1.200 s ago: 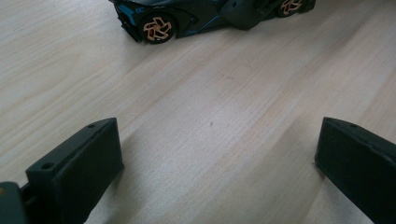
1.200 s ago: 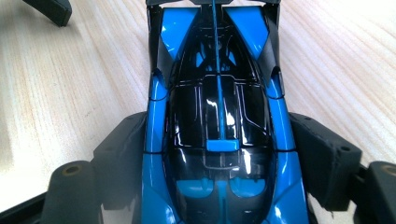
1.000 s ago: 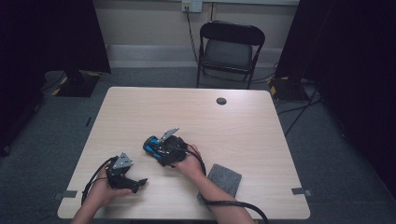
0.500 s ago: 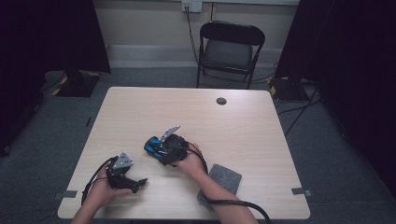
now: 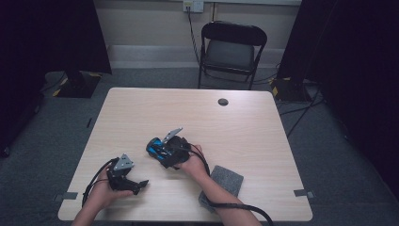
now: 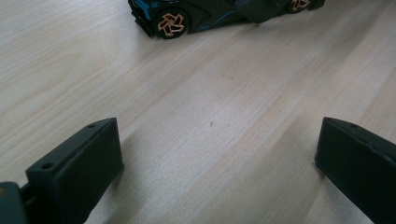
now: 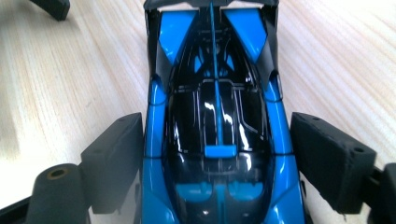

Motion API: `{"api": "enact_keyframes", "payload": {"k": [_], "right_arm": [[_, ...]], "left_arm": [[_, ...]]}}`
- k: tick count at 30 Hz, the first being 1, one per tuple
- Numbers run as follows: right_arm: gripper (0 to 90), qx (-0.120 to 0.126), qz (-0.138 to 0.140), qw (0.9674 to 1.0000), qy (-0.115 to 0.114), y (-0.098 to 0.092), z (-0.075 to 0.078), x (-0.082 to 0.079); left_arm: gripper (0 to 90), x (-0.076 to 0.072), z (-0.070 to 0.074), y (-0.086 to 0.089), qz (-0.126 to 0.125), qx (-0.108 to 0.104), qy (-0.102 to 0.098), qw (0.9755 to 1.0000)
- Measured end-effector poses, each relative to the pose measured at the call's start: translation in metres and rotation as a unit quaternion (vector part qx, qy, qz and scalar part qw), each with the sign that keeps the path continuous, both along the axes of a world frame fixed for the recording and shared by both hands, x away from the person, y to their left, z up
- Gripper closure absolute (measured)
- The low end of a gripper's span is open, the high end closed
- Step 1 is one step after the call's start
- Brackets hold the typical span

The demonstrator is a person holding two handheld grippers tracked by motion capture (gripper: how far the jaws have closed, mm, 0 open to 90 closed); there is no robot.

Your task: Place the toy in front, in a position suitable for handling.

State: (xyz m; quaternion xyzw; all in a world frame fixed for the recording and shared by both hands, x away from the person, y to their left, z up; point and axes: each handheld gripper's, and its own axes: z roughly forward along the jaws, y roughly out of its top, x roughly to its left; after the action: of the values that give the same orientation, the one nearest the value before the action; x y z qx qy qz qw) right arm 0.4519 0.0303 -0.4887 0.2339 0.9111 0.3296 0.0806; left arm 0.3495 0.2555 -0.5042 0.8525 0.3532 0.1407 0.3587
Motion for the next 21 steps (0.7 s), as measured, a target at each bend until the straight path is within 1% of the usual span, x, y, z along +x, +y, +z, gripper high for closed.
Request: {"api": "enact_keyframes", "payload": {"k": [1,2,5,6,7,8,10,11,12,16,21], "right_arm": [[17.3,0.0,0.0,1.0,0.0,0.0,0.0,0.0],[15.9,-0.004,0.001,1.0,-0.007,0.0012,0.0003,0.0001],[14.6,-0.008,0.003,0.9999,-0.006,0.0051,-0.0008,0.0027],[13.9,-0.009,0.003,0.9999,-0.012,0.0059,-0.0014,0.0034],[14.0,-0.009,0.001,0.9999,-0.009,0.0065,-0.002,0.004],[14.0,-0.003,0.003,1.0,-0.002,0.007,-0.0033,0.005],[14.1,-0.001,0.001,1.0,0.0,0.008,-0.0052,0.0059],[14.7,0.001,0.004,1.0,-0.002,0.0085,-0.0055,0.0059],[25.5,0.009,0.006,0.9999,-0.006,0.008,-0.0049,0.0052],[25.8,0.001,0.003,1.0,-0.001,0.0084,-0.0026,0.0036],[26.0,-0.003,-0.003,1.0,0.002,0.0077,-0.0016,0.0021]], "left_arm": [[0.0,0.0,0.0,0.0,0.0,0.0,0.0,1.0],[0.0,0.0,0.0,0.0,0.0,0.0,0.0,1.0],[0.0,0.0,0.0,0.0,0.0,0.0,0.0,1.0],[0.0,0.0,0.0,0.0,0.0,0.0,0.0,1.0],[0.0,0.0,0.0,0.0,0.0,0.0,0.0,1.0],[0.0,0.0,0.0,0.0,0.0,0.0,0.0,1.0],[0.0,0.0,0.0,0.0,0.0,0.0,0.0,1.0],[0.0,0.0,0.0,0.0,0.0,0.0,0.0,1.0],[0.0,0.0,0.0,0.0,0.0,0.0,0.0,1.0],[0.0,0.0,0.0,0.0,0.0,0.0,0.0,1.0],[0.0,0.0001,0.0001,0.0001,-0.001,0.001,0.0,1.0]]}}
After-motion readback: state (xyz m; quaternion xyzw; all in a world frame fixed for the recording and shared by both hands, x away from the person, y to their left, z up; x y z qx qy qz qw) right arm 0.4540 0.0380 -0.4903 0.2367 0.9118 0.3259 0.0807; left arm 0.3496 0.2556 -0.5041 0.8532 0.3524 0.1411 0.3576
